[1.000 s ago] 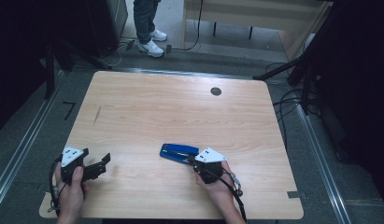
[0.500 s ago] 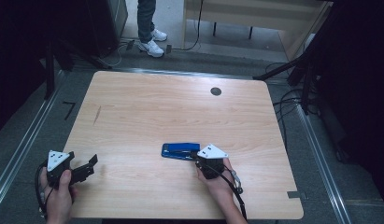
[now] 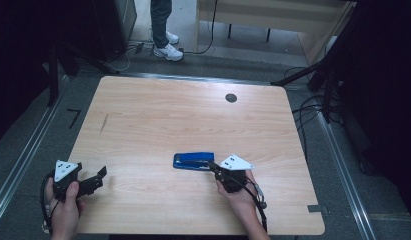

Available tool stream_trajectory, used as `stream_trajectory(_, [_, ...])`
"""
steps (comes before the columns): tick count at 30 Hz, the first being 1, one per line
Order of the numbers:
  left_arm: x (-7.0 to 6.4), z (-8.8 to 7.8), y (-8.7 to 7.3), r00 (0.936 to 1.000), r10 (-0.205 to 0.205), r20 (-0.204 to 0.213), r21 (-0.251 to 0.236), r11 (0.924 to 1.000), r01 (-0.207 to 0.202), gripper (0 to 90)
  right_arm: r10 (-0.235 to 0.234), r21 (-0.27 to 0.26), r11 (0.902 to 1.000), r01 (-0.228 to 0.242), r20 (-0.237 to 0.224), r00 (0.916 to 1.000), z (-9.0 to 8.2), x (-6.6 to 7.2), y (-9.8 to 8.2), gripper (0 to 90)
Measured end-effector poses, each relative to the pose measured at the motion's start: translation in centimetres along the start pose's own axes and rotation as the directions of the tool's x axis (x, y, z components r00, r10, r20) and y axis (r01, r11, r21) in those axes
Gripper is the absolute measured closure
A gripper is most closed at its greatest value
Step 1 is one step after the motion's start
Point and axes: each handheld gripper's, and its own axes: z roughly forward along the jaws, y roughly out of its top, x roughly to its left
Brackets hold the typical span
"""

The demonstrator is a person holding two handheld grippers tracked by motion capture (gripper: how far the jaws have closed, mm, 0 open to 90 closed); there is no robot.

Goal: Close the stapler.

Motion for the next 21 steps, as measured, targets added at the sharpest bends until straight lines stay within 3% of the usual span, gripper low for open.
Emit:
stream_trajectory(1, [0.0,0.0,0.0,1.0,0.002,0.0,0.003,1.0,-0.002,13.5,0.004,-0.01,0.9999,-0.004,0.002,1.0,-0.6,-0.3,0.0,84.9])
stream_trajectory(6, [-0.1,0.1,0.0,1.0,0.003,-0.002,0.007,1.0,-0.003,13.4,0.008,-0.034,0.9994,-0.007,0.035,0.9993,-3.0,-1.9,-0.2,76.4])
stream_trajectory(12, [-0.1,0.1,0.0,1.0,0.003,-0.002,0.007,1.0,-0.003,13.5,0.07,-0.065,0.9958,-0.065,0.08,0.9943,-5.3,-4.2,-1.0,54.2])
stream_trajectory(16, [-0.1,0.1,0.0,1.0,0.005,0.001,0.014,0.9999,-0.005,13.4,0.102,-0.073,0.9929,-0.094,0.114,0.9882,-6.5,-5.3,-1.5,40.6])
stream_trajectory(21, [0.0,0.2,0.0,1.0,0.004,0.004,0.014,0.9999,-0.004,13.4,0.121,-0.071,0.9911,-0.113,0.136,0.9832,-7.6,-6.3,-2.0,30.5])
